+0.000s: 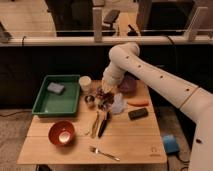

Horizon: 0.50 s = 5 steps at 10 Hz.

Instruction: Place grapes in red bowl

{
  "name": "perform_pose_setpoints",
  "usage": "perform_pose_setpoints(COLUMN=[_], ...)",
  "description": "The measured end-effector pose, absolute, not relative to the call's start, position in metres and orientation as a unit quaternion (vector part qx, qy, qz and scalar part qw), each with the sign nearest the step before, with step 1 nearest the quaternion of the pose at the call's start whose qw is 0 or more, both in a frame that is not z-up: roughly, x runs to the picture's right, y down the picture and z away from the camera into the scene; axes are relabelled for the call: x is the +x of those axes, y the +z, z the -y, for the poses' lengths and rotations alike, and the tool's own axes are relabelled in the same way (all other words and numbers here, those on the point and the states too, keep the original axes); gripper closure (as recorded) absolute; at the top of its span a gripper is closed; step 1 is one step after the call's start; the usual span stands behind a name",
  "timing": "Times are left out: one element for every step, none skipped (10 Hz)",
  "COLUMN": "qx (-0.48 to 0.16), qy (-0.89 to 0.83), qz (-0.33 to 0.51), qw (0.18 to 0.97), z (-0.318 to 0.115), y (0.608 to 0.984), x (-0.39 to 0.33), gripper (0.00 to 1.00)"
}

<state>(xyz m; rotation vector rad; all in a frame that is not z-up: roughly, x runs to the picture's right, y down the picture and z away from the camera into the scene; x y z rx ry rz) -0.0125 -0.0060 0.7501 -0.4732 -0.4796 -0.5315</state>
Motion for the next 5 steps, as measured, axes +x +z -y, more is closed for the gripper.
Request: perform_pose_setpoints(qx=[-0.231, -0.235, -0.239, -0.241, -0.242], qy=[-0.271, -0.284, -0.300, -0.314, -0.323], qz=[0.238, 0.241, 0.244, 0.248, 0.251], qw=[0.904, 0.898, 0.891, 0.884, 0.880], z=[0.007, 0.008, 0.008, 0.008, 0.008], y=[0.746, 0.744, 0.740, 0.736, 0.733], x=[-0.024, -0.031, -0.042, -0.056, -0.067], gripper=[1.00, 1.00, 1.00, 1.00, 1.00])
